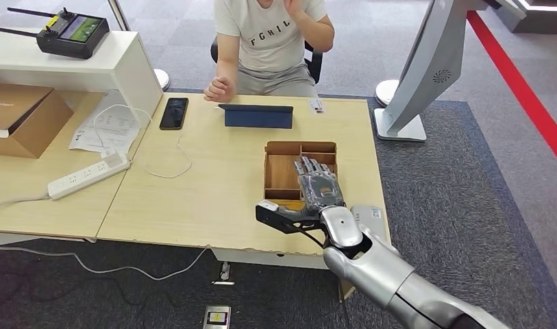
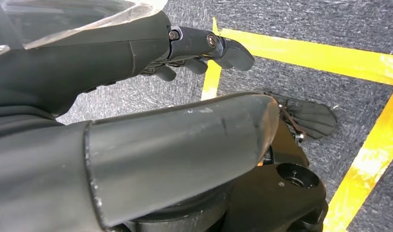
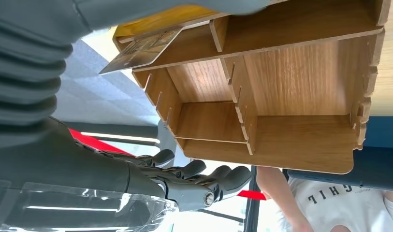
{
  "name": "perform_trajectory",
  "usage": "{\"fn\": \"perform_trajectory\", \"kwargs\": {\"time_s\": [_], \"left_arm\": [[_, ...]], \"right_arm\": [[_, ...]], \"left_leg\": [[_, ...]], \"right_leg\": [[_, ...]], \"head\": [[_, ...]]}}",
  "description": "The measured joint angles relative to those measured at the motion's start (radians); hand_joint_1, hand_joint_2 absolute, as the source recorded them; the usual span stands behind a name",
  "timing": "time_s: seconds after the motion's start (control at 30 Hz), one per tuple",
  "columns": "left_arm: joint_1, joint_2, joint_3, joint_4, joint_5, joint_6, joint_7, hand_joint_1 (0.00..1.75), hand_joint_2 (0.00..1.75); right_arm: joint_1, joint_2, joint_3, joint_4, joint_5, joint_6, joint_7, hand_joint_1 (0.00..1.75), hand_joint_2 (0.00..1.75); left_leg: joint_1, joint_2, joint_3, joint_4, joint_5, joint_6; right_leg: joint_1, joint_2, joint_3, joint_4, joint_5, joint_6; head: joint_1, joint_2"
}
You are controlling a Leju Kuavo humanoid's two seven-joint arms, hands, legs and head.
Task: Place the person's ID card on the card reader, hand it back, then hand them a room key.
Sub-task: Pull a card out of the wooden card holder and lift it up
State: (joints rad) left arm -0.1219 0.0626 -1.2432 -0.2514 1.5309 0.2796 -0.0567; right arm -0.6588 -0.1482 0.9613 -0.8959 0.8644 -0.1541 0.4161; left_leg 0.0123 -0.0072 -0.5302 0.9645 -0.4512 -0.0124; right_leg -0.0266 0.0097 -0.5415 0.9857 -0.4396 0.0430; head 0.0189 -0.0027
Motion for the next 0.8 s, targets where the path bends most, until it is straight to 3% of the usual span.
{"fn": "perform_trajectory", "kwargs": {"time_s": [0.57, 0.7, 0.8], "left_arm": [[0.000, 0.000, 0.000, 0.000, 0.000, -0.010, 0.007, 0.00, 0.00], [0.001, 0.000, 0.000, 0.000, 0.001, -0.010, 0.007, 0.00, 0.00], [0.001, 0.000, 0.000, 0.000, 0.001, -0.010, 0.006, 0.00, 0.00]], "right_arm": [[-0.009, -0.020, -0.001, -0.045, -0.001, 0.043, 0.018, 0.00, 0.00], [-0.010, -0.034, -0.002, -0.050, 0.001, 0.049, 0.034, 0.00, 1.75], [-0.010, -0.041, -0.003, -0.051, 0.003, 0.048, 0.040, 0.00, 1.75]], "left_leg": [[0.000, 0.000, 0.000, 0.000, 0.000, 0.000], [0.000, 0.000, 0.000, 0.000, 0.000, 0.000], [0.000, 0.000, 0.000, 0.000, 0.000, 0.000]], "right_leg": [[0.000, 0.000, 0.000, 0.000, 0.000, 0.000], [0.000, 0.000, 0.000, 0.000, 0.000, 0.000], [0.000, 0.000, 0.000, 0.000, 0.000, 0.000]], "head": [[0.000, 0.000], [0.000, 0.000], [0.000, 0.000]]}}
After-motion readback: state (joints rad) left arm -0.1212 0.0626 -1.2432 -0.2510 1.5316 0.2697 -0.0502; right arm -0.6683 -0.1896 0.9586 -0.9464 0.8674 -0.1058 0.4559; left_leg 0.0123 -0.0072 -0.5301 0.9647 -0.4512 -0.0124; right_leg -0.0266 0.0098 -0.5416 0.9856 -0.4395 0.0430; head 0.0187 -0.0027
